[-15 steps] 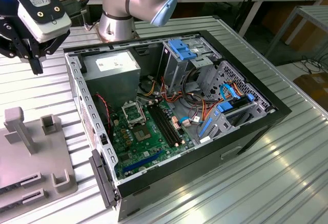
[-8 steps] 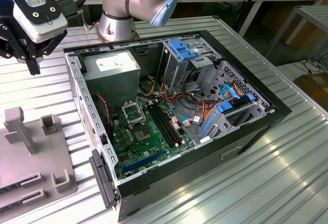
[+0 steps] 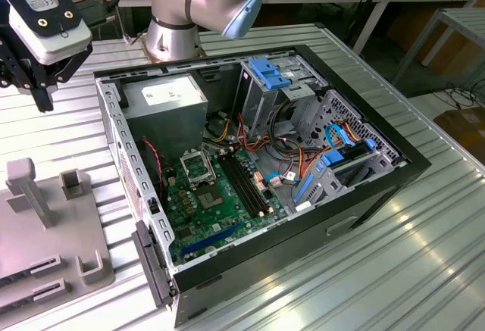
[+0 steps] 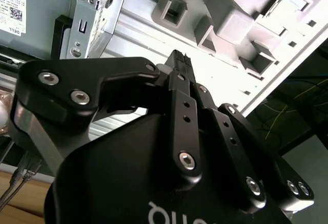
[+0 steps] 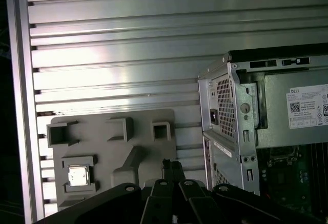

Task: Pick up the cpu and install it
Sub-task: 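Reach for the cpu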

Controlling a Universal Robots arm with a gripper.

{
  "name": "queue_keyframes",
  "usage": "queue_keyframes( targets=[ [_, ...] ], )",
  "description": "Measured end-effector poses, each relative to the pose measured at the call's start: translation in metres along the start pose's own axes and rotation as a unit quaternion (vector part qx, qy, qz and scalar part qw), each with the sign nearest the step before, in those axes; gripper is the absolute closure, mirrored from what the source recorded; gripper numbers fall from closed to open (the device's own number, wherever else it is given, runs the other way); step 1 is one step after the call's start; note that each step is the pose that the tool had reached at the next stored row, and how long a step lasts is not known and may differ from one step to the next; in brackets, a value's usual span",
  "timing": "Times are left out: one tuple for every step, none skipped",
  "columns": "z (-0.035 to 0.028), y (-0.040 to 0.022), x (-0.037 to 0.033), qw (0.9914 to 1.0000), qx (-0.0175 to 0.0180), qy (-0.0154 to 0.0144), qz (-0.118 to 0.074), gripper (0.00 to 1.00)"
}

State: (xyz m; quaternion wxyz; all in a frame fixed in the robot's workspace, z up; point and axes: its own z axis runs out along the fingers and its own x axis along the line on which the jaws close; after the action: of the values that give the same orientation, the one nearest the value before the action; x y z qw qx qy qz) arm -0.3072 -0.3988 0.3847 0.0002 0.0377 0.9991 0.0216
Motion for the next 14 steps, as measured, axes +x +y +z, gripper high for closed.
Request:
queue_keyframes(
  targets=[
    [0.0, -0.0001, 0.0008, 1.0, 0.0, 0.0, 0.0, 0.89],
    [0.0001, -0.0001, 0.0016, 1.0, 0.0, 0.0, 0.0, 0.89],
    [0.0001, -0.0002, 0.0024, 1.0, 0.0, 0.0001, 0.0, 0.89],
    [0.0001, -0.0002, 0.0031, 1.0, 0.0, 0.0001, 0.0, 0.89],
    [0.0001, -0.0003, 0.0039, 1.0, 0.0, 0.0002, 0.0, 0.89],
    [0.0001, -0.0004, 0.0046, 1.0, 0.0, 0.0002, 0.0, 0.89],
    [0.0002, -0.0004, 0.0054, 1.0, 0.0, 0.0002, 0.0, 0.89],
    [0.0002, -0.0005, 0.0061, 1.0, 0.0, 0.0003, 0.0, 0.89],
    [0.0003, -0.0006, 0.0072, 1.0, 0.0, 0.0003, 0.0, 0.89],
    [0.0003, -0.0007, 0.0084, 1.0, 0.0, 0.0004, 0.0, 0.89],
    [0.0003, -0.0007, 0.009, 1.0, 0.0, 0.0004, 0.0, 0.89],
    [0.0004, -0.0008, 0.0097, 1.0, 0.0, 0.0004, 0.0, 0.89],
    [0.0004, -0.0008, 0.0104, 1.0, 0.0, 0.0004, 0.0, 0.89],
    [0.0004, -0.0009, 0.011, 1.0, 0.0, 0.0005, 0.0, 0.89]
  ],
)
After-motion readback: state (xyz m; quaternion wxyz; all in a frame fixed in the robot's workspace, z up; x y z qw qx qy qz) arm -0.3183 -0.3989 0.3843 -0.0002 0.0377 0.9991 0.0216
